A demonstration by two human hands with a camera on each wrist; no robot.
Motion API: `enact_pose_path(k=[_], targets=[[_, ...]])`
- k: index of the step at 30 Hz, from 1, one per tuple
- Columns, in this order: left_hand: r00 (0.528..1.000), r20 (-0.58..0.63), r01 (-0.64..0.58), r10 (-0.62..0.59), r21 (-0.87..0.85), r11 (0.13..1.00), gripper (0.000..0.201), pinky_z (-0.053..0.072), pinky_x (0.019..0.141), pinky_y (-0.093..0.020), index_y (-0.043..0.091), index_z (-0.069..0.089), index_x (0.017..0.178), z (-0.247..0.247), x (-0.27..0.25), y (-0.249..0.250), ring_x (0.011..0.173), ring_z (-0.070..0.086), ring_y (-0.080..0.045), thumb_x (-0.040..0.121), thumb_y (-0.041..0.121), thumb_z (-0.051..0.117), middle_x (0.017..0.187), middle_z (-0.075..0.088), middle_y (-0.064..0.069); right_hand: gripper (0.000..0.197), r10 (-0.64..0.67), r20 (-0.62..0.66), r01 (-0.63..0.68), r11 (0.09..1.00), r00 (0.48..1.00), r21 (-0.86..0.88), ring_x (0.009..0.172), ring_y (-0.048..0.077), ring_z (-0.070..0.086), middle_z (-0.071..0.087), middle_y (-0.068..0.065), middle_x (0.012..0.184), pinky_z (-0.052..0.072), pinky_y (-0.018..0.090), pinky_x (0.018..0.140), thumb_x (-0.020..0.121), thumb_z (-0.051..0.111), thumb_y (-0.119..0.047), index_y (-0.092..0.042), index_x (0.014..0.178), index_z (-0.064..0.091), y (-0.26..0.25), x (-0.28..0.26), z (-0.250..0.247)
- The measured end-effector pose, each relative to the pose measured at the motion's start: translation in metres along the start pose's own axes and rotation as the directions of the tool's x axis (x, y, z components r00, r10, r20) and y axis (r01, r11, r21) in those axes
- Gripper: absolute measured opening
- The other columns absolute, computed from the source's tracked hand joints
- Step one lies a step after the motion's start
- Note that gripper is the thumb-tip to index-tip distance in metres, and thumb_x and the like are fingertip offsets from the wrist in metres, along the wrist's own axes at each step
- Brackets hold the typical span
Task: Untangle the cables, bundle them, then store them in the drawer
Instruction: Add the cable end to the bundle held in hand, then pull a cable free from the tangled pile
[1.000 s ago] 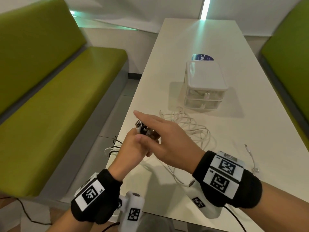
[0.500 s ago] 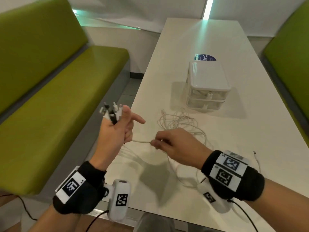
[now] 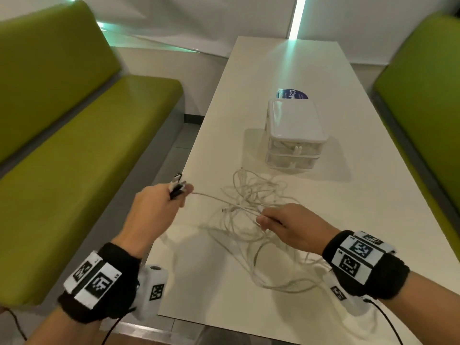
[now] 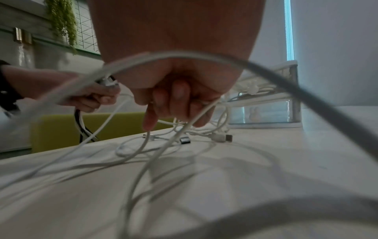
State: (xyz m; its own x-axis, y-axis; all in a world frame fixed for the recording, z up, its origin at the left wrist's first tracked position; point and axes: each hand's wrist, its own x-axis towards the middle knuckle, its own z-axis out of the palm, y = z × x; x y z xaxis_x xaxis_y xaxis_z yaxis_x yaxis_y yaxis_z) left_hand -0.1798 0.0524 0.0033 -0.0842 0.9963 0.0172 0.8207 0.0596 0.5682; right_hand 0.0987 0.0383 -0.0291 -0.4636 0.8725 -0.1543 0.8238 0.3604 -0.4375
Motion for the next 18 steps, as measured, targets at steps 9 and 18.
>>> enact_pose_path(k=[9,18], targets=[[0.935,-0.150,-0.337,0.320,-0.102,0.936,0.051,0.046,0.086,-0.009,0.019,0.060,0.125,0.030,-0.015,0.017,0.097,0.060,0.006,0.085,-0.012,0.056,0.125,0.062,0.009,0.031,0.113,0.015,-0.112,0.991,0.993,-0.080,0.074,0.027,0.054,0.059,0.005,0.079,0.038,0.036,0.063,0.103,0.032,-0.038,-0.020,0.080,0.044,-0.009,0.006,0.011],[0.855,0.342,-0.485,0.391,0.258,0.836,0.026,0.035,0.063,-0.034,0.021,0.053,0.114,0.071,-0.026,0.053,0.082,0.058,-0.031,0.092,0.013,0.044,0.112,0.051,0.002,0.016,0.079,-0.018,-0.081,0.987,0.997,-0.135,0.070,0.028,0.050,0.056,0.005,0.078,0.033,0.033,0.062,0.096,0.042,-0.022,-0.014,0.100,0.055,-0.025,0.010,0.009]])
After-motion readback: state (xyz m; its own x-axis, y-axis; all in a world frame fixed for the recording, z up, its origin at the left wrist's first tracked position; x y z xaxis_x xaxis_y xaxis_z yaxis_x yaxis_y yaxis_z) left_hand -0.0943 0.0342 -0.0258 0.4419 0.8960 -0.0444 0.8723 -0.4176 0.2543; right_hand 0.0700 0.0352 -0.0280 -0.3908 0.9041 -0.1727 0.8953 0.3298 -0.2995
